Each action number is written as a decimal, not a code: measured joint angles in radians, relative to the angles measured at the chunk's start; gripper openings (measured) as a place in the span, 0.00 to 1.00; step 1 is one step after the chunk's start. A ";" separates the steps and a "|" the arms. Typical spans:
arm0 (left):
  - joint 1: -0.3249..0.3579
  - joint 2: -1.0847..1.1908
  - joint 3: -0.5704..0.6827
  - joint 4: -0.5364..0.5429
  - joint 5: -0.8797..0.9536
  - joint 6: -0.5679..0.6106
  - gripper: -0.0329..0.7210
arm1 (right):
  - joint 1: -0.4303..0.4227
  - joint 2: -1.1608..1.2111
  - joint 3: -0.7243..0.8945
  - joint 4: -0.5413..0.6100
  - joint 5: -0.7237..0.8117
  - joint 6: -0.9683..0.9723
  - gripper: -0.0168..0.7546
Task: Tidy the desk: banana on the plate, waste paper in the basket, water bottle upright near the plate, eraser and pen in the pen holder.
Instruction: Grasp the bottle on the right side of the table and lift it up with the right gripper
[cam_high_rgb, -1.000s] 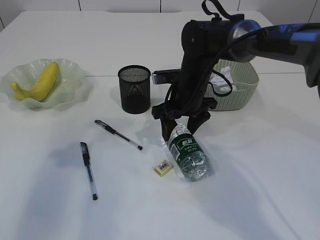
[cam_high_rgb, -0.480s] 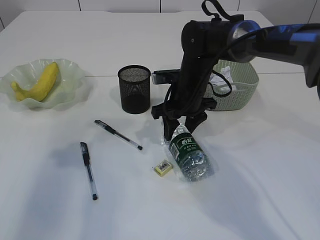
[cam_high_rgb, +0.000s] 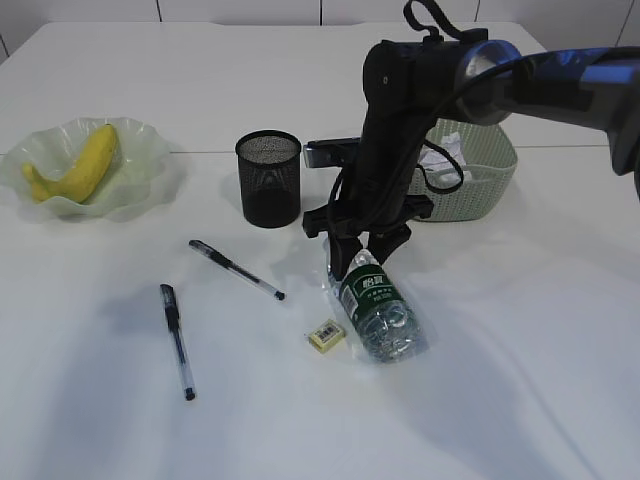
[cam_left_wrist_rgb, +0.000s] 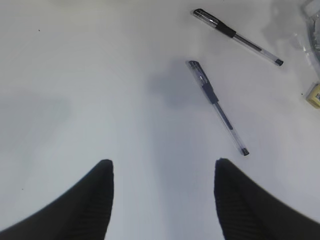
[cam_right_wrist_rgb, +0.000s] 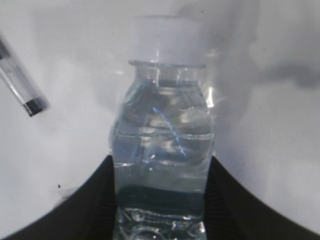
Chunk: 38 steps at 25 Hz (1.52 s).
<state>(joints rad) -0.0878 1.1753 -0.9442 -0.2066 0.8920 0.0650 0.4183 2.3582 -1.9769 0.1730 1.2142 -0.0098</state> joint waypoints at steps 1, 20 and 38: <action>0.000 0.000 0.000 0.000 0.000 0.000 0.65 | 0.000 0.000 -0.002 0.000 0.000 0.000 0.45; 0.000 0.000 0.000 0.000 -0.002 0.000 0.65 | 0.002 -0.051 -0.024 -0.017 0.004 -0.030 0.45; 0.000 0.000 0.000 0.000 -0.002 0.000 0.65 | 0.002 -0.354 0.089 -0.028 0.014 -0.081 0.44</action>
<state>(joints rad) -0.0878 1.1753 -0.9442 -0.2066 0.8903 0.0650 0.4202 2.0042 -1.8876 0.1452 1.2283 -0.0910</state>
